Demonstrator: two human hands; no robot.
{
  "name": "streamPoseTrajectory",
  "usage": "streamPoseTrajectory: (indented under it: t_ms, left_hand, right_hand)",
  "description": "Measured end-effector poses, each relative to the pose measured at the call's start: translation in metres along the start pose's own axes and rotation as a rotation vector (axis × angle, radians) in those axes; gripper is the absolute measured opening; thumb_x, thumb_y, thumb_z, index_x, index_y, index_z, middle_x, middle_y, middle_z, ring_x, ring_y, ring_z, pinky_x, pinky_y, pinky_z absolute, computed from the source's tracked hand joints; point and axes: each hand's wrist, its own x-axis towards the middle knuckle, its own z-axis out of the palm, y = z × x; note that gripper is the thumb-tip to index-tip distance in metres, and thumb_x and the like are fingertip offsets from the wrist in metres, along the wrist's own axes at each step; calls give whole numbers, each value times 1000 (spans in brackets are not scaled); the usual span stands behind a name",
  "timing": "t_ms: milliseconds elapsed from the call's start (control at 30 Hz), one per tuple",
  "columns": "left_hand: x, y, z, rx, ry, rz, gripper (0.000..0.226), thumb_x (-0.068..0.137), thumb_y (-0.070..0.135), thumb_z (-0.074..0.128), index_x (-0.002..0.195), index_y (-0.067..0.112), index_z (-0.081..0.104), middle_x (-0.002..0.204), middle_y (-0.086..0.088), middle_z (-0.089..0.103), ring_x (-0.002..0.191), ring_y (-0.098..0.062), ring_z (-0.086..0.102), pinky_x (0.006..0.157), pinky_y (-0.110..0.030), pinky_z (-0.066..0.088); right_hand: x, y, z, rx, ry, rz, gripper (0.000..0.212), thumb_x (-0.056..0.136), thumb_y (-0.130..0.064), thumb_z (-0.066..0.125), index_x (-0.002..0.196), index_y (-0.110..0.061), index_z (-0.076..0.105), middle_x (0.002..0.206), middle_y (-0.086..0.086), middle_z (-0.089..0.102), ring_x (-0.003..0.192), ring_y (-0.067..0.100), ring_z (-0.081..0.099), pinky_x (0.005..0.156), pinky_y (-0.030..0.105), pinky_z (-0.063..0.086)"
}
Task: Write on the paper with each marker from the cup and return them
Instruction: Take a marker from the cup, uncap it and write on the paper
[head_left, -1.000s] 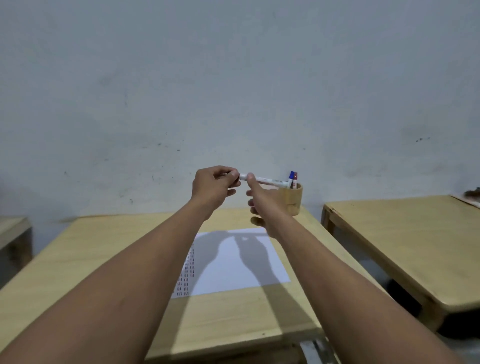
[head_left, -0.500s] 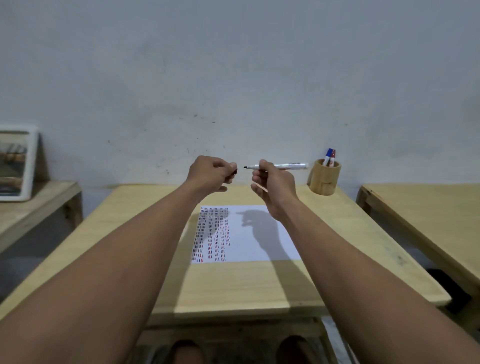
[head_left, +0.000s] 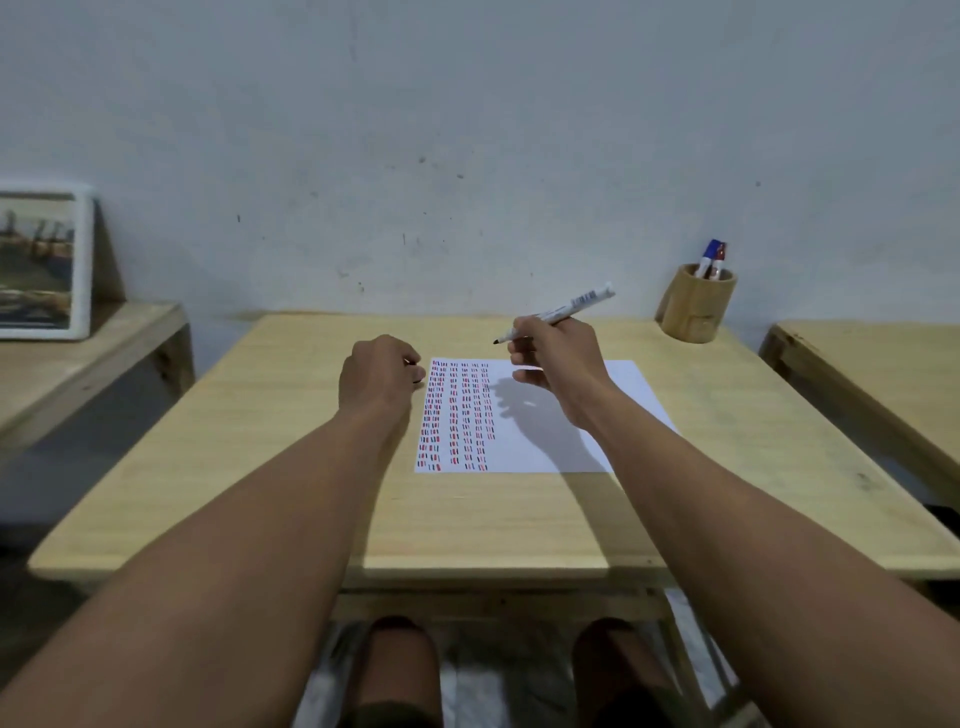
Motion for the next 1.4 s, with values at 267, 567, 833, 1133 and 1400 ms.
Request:
streamPoseTrajectory:
  t_ms: [267, 567, 833, 1133, 1400]
  left_hand:
    - [-6, -6, 8, 58, -37, -28, 49, 91, 23, 71, 138, 19, 60, 124, -10, 71, 118, -33, 61, 91, -36, 47]
    - [-48, -14, 4, 115, -5, 11, 48, 103, 33, 40, 148, 18, 42, 126, -9, 69, 118, -37, 59, 92, -43, 46]
    - [-59, -25, 3, 418, -210, 71, 46, 103, 26, 28, 140, 19, 53, 147, -13, 48, 148, -34, 25, 118, -58, 14]
    - [-58, -26, 4, 480, -219, 78, 49, 102, 29, 27, 147, 21, 47, 149, -13, 45, 146, -33, 28, 117, -58, 17]
    - [-57, -27, 4, 450, -216, 78, 50, 102, 30, 29, 146, 20, 49, 146, -12, 48, 146, -34, 29, 118, -58, 16]
  right_hand:
    - [-10, 19, 1, -219, 11, -43, 22, 90, -19, 69, 92, 1, 74, 68, 3, 67, 55, 13, 59, 53, 26, 51]
    - [-45, 44, 1, -510, 61, -74, 18, 86, -24, 66, 80, -8, 66, 64, -1, 69, 44, 4, 58, 44, 26, 48]
    - [-54, 50, 4, -622, 76, -115, 25, 87, -27, 67, 87, -2, 68, 68, -2, 71, 74, 23, 73, 69, 44, 59]
    - [-52, 53, 5, -662, 66, -142, 33, 88, -26, 66, 90, 7, 66, 81, 15, 75, 80, 31, 73, 70, 48, 59]
    - [-51, 54, 4, -670, 51, -117, 24, 87, -25, 67, 79, -2, 64, 77, 12, 73, 64, 20, 63, 58, 36, 51]
